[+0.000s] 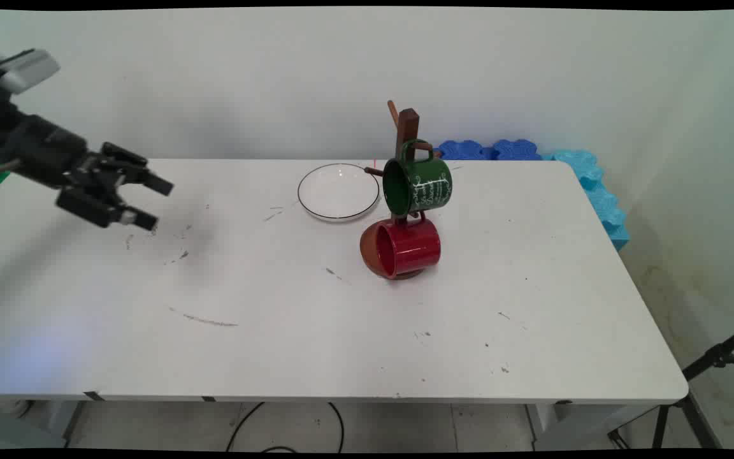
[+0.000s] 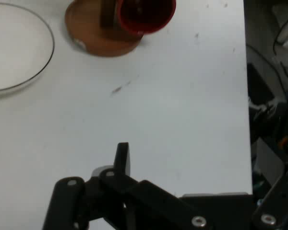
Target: Pick up the green mug from the rack
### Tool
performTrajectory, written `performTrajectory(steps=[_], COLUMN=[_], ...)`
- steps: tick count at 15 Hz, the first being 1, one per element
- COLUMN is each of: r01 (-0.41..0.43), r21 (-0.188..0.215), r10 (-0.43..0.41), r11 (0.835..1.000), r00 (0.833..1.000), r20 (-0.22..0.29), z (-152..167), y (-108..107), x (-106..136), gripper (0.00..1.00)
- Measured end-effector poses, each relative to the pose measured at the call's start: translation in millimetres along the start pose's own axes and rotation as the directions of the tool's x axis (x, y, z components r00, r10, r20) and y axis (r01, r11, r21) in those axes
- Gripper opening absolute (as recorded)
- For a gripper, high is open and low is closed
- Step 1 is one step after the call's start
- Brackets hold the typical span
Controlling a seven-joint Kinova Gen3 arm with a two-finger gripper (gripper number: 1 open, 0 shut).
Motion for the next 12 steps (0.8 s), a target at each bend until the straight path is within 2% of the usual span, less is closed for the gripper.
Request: performTrajectory(steps=[7,12], r01=[0.144,0.231], r21=[0.022,0.025], r10=[-0.143,-0.227], r11=[0.989,0.973], r00=[0.988,0.969], r20=[-0.051,-0.101], z=[74,137], y=[49,80], x=[74,126], gripper=[1.00,1.00])
